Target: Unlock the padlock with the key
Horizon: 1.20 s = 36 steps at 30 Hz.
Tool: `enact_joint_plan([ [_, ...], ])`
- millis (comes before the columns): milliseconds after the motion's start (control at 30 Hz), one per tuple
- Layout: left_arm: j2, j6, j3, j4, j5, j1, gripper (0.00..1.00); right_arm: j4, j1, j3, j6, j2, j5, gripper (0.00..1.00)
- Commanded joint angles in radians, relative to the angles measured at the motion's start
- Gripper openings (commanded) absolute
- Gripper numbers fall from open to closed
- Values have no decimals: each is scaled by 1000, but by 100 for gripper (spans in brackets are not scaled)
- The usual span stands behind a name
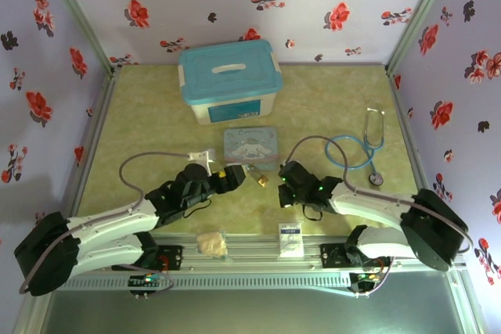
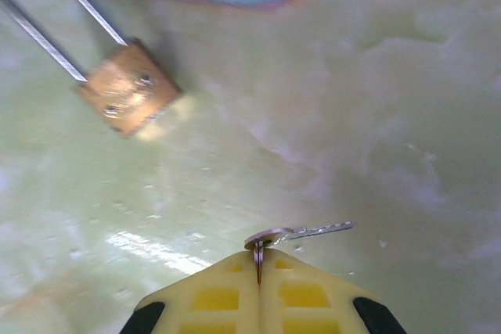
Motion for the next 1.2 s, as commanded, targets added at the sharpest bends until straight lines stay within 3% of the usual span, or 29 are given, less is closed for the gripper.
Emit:
enact_joint_plan([
  [0,63,-26,43,74,-16,-29,95,26,0,-25,-68,-73,-65,0],
  [167,162,-73,85,120,-6,-57,91,-32,-3,-23,-128,-173,-131,0],
  [333,215,-261,63,344,15,-93,84,-24,-3,-25,-166,-315,-266,0],
  [433,205,-269,103,335,9,-121,83,81,-3,-70,-162,-398,-367,0],
  [633,209,-264,143,281,39,-126,79,143,11,-59,-195,-418,-440,0],
  [967,252,-238,173,250,159,-135,68,92,80,28,-273,-325,-372,0],
  [1167,247,-239,129,231,161,-140,41,117,95,27,-271,-312,-305,0],
])
